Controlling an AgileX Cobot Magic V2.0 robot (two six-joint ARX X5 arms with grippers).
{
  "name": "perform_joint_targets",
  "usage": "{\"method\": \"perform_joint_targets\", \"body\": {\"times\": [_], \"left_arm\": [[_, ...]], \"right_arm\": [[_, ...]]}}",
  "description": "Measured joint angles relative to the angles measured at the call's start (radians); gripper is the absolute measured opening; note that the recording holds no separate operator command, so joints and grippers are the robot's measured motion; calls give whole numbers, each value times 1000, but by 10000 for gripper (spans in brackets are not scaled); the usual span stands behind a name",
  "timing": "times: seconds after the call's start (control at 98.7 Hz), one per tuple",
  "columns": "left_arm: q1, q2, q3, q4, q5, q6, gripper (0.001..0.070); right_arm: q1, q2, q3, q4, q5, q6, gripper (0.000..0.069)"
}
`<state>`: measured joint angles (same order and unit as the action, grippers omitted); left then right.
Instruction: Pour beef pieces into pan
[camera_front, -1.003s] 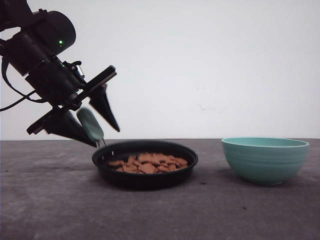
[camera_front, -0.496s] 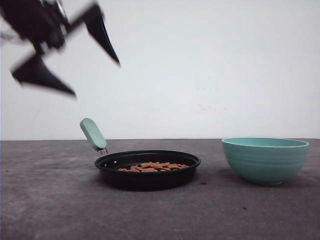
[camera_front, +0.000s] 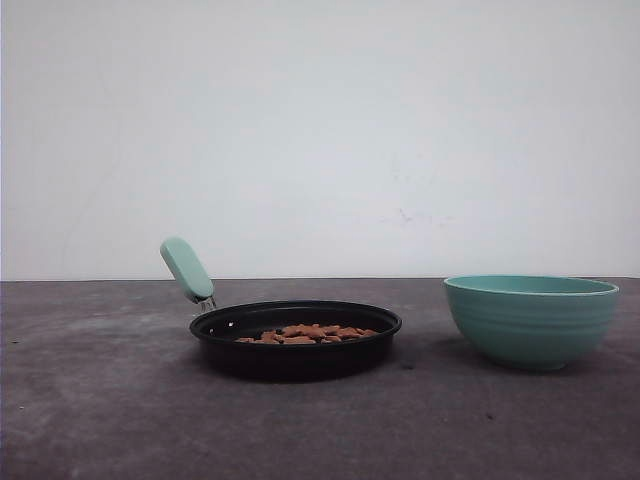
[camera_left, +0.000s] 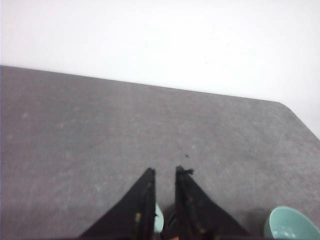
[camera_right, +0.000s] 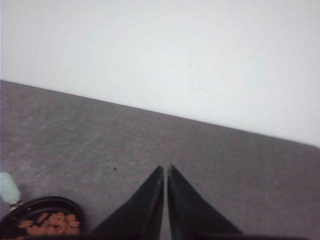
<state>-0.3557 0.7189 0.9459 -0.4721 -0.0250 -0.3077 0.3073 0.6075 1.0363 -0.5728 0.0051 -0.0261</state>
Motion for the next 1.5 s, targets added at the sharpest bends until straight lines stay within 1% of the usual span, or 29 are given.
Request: {"method": "perform_joint_targets", "body": {"times": [0.101,0.182,0.263,0.344,0.82,0.993,1.053,1.134,1.216,1.307,1.357,1.459,1.499], "left_arm": [[0,-39,-44,-19,-23,-8,24],[0,-51,-46,-59,-40,-11,23],[0,-58,-46,-106,-47,-12,23],[0,-58,-46,-128,-47,-15,23],[0,-58,-46,-126,-47,-18,23],[0,-58,-46,-126,-47,-18,23],[0,-58,-46,-126,-47,-18,23],[0,-58,-46,-126,-47,-18,23],[0,-58,-46,-126,-47,-18,23],[0,-58,-46,-126,-47,-18,23],[0,-58,-46,-126,-47,-18,23],[0,-58,-46,-126,-47,-18,23],[0,-58,-46,-126,-47,-18,23]], "right_arm": [[0,4,-11,8,3,-23,10],[0,3,-11,5,2,-23,10],[0,2,-11,5,2,-24,10],[0,-4,-11,5,2,-24,10],[0,-5,-11,5,2,-27,10],[0,-48,-11,-2,3,-27,10],[0,-82,-11,-25,30,-26,10],[-4,-142,-26,-69,93,-26,10],[-18,-209,-101,-46,142,-22,10],[-53,-266,-269,64,144,-17,10],[-76,-307,-392,149,118,-2,10],[-127,-413,-648,338,31,53,10],[-142,-457,-738,391,1,76,10]]}}
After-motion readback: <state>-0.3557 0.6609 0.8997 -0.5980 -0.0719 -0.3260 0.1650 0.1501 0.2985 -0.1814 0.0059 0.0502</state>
